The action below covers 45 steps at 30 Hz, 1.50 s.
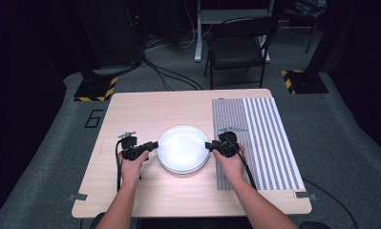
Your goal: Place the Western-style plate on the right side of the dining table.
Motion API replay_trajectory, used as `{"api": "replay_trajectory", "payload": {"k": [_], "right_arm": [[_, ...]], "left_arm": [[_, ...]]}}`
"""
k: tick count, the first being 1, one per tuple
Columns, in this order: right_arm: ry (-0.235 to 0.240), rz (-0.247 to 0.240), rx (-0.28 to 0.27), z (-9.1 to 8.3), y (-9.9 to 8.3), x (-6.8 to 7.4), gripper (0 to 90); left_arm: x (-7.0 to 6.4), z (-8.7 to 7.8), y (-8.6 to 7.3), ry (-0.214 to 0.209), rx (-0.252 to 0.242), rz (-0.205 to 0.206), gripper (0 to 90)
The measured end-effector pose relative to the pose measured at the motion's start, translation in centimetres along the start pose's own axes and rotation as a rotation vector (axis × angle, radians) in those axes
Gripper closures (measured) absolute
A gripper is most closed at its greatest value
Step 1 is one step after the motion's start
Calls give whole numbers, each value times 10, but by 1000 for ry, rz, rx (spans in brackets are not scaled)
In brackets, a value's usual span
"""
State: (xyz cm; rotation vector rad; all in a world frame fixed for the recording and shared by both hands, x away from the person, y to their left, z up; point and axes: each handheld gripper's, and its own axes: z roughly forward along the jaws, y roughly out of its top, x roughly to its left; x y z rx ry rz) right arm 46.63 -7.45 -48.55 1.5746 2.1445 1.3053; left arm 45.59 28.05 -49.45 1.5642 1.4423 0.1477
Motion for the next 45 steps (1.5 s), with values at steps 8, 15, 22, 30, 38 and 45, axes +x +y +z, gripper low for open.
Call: {"api": "replay_trajectory", "payload": {"k": [8,15,22,30,38,45], "right_arm": [[12,30,7,2,-1,-3,588],[14,44,19,4,-4,-6,593],[15,46,27,7,-5,-5,601],[18,59,24,8,-5,-5,593],[14,76,29,10,-9,-7,580],[21,103,36,14,-12,-8,572]], "left_arm": [[0,5,-2,-23,17,-53,645],[2,9,-3,-34,39,-68,672],[2,10,-4,-41,41,-84,689],[3,11,-5,-30,59,-93,683],[3,13,-5,-24,62,-87,678],[1,14,-5,-35,68,-83,677]]}}
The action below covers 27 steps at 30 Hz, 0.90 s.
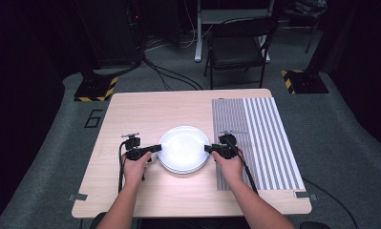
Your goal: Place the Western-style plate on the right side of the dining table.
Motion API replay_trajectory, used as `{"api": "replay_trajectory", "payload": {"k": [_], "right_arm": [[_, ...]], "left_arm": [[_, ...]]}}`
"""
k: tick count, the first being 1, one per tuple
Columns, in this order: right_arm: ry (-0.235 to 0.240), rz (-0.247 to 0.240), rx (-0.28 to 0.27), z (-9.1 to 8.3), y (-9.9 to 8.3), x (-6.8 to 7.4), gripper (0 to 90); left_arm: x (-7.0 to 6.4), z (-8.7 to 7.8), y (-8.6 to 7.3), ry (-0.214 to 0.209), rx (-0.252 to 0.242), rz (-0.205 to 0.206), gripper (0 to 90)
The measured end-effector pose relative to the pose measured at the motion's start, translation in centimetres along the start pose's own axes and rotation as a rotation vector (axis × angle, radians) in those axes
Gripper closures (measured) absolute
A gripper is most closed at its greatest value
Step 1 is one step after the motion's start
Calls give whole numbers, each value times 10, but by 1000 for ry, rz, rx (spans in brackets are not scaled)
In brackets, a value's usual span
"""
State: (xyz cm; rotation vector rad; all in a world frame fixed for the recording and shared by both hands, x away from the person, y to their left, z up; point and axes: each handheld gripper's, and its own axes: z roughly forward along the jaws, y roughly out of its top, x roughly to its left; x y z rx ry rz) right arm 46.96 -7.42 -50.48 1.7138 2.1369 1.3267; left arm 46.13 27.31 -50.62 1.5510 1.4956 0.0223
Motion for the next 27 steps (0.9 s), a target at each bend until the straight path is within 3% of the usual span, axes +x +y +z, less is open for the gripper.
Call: {"api": "replay_trajectory", "payload": {"k": [11,15,19,27], "right_arm": [[24,38,31,6,-7,-2,571],[32,52,31,7,-8,-1,568],[38,69,35,8,-8,-1,570],[50,103,27,4,-8,-4,577]], "left_arm": [[-1,1,-1,-24,8,-16,662],[-1,2,-1,-24,8,-2,662],[-3,4,-3,-53,20,-13,664],[-5,8,-6,-52,17,-12,662]]}}
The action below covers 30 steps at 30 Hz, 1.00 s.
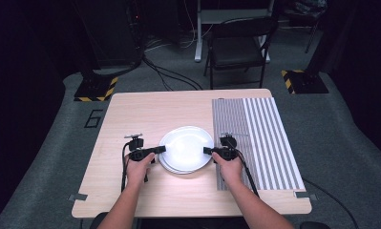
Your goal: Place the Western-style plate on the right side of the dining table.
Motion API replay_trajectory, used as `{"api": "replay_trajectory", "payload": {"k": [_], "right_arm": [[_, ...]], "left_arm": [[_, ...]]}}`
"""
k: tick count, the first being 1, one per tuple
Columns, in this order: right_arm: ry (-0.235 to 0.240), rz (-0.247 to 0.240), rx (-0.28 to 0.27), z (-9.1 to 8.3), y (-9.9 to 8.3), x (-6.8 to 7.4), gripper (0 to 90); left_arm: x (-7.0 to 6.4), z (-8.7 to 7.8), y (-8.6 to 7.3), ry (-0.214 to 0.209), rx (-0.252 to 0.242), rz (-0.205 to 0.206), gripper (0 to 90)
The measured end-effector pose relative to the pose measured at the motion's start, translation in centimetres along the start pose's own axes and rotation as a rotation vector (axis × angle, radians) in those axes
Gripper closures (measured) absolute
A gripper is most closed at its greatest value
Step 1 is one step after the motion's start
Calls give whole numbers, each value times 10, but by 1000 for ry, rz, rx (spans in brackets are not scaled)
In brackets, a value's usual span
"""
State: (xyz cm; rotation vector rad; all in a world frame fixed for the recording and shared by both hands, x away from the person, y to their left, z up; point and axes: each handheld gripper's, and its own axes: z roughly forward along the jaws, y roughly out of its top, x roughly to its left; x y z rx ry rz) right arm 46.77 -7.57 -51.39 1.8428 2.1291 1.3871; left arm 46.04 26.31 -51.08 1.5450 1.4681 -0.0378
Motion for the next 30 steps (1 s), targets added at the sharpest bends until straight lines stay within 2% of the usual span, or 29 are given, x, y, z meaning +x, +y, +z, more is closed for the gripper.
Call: {"api": "replay_trajectory", "payload": {"k": [4,10,12,14,18,20,22,26,30], "right_arm": [[2,10,-5,-3,0,-2,578],[3,25,-28,-10,5,-6,579],[-2,23,-30,-10,6,-8,583],[0,20,-35,-11,6,-11,586],[-19,-1,-39,-16,7,-10,550],[-31,-15,-50,-20,5,-10,543],[-32,-4,-49,-25,2,-11,540],[-12,20,-43,-33,-8,-11,538],[10,19,-32,-36,-19,-6,536]], "left_arm": [[-2,4,-1,-2,14,4,658],[-4,11,-5,-26,34,-3,646],[-5,13,-6,-32,31,-11,642],[-5,12,-6,-28,33,-1,634],[-6,12,-8,-31,18,-15,620],[-6,12,-9,-27,11,-16,616],[-8,11,-10,-21,13,-8,608],[-9,11,-10,-19,16,-8,602],[-10,11,-11,-13,15,-6,594]]}}
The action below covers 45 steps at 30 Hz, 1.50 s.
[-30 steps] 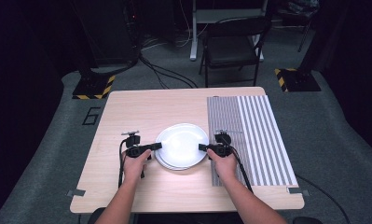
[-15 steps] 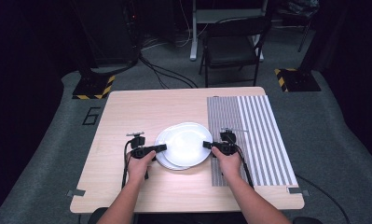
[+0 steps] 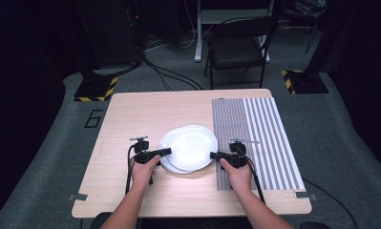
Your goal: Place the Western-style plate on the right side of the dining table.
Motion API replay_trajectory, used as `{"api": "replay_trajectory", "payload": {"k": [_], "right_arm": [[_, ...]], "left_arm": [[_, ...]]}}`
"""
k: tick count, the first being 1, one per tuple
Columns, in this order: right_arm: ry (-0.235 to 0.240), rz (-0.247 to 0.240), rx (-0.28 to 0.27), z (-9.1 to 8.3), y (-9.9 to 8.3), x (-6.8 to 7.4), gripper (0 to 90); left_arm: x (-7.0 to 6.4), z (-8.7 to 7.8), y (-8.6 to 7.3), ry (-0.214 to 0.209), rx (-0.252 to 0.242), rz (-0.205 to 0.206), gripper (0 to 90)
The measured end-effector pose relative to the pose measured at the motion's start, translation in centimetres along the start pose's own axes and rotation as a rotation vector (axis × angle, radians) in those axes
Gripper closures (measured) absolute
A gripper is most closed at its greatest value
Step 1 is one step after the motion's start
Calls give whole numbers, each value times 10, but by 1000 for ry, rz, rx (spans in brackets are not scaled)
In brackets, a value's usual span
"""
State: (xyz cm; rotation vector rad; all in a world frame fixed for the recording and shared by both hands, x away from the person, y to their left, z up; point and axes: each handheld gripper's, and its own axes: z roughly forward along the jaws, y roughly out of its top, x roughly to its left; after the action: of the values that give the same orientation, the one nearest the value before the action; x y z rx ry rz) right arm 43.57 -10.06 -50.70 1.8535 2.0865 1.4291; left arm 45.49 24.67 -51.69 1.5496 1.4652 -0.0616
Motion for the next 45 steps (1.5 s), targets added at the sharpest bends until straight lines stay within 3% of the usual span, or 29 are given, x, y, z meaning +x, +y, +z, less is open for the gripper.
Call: {"api": "replay_trajectory", "payload": {"k": [5,8,11,16,31,35,45], "right_arm": [[27,4,34,2,-9,7,560],[35,5,33,4,-11,10,620],[21,7,23,7,-12,12,639],[19,52,-19,7,-6,8,681],[-39,44,-94,8,10,-1,721],[-31,48,-97,4,8,1,713],[-18,83,-116,-7,5,-2,713]], "left_arm": [[-1,0,-1,5,2,5,593],[-1,0,-1,7,2,9,593],[-2,0,-1,10,-1,14,597],[-4,3,-2,10,3,20,597],[-12,11,-11,1,-27,1,596],[-14,12,-11,6,-31,4,595],[-19,16,-14,-28,-18,3,603]]}}
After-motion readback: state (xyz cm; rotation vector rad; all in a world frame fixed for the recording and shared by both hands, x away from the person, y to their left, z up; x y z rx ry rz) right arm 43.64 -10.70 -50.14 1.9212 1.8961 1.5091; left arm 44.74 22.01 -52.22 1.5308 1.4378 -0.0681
